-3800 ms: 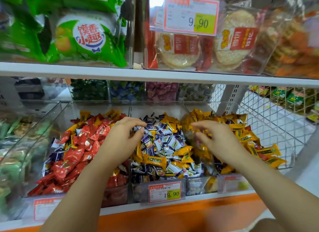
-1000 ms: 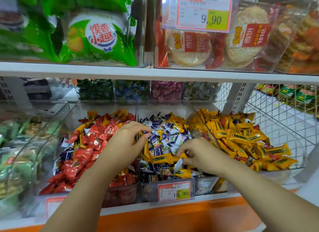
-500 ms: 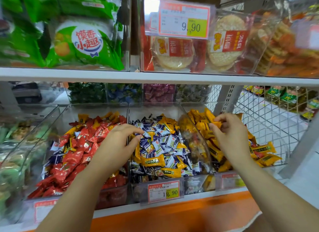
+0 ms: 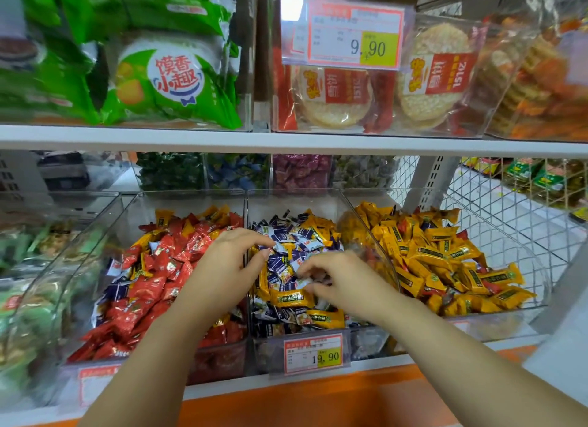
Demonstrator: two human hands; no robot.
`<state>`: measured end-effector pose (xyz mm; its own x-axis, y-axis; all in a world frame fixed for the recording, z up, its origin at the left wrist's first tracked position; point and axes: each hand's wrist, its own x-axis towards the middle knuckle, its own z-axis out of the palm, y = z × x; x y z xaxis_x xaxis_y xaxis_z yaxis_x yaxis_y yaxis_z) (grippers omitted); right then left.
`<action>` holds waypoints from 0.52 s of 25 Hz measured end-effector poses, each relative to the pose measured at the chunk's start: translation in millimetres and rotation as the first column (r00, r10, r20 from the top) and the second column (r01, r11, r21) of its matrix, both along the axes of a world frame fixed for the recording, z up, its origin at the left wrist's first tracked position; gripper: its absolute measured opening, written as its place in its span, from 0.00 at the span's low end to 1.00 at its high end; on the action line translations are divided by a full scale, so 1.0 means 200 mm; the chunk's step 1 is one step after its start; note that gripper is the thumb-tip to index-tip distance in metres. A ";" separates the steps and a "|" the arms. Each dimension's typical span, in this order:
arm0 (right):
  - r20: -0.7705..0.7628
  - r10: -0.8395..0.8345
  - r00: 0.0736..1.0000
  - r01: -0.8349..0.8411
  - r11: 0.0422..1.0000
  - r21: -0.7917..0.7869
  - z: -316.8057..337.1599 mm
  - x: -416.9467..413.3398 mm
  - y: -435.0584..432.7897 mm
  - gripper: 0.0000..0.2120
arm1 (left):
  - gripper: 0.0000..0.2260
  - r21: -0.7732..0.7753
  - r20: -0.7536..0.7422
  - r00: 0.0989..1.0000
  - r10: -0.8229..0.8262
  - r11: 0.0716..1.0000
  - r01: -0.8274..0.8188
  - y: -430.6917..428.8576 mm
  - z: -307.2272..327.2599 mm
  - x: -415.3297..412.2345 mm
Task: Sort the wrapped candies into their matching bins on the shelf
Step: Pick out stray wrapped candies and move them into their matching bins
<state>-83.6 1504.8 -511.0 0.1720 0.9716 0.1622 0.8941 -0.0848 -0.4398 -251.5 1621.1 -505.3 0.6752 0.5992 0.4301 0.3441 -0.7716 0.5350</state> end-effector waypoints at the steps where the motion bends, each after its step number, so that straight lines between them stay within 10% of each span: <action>1: 0.039 0.036 0.999 -0.032 0.996 -0.085 -0.03 -0.02 0.04 0.15 | 0.09 -0.002 0.004 1.000 0.000 1.000 0.000 0.00 0.00 0.00; 5: 0.215 0.098 0.972 -0.050 0.975 -0.218 -0.04 -0.04 0.12 0.17 | 0.09 -0.003 0.044 0.999 0.026 1.000 -0.026 0.02 0.00 -0.02; 13: -0.143 0.111 0.983 -0.145 0.958 -0.249 0.03 -0.13 0.30 0.35 | 0.09 -0.016 0.070 0.996 0.058 0.998 -0.057 0.06 0.01 -0.05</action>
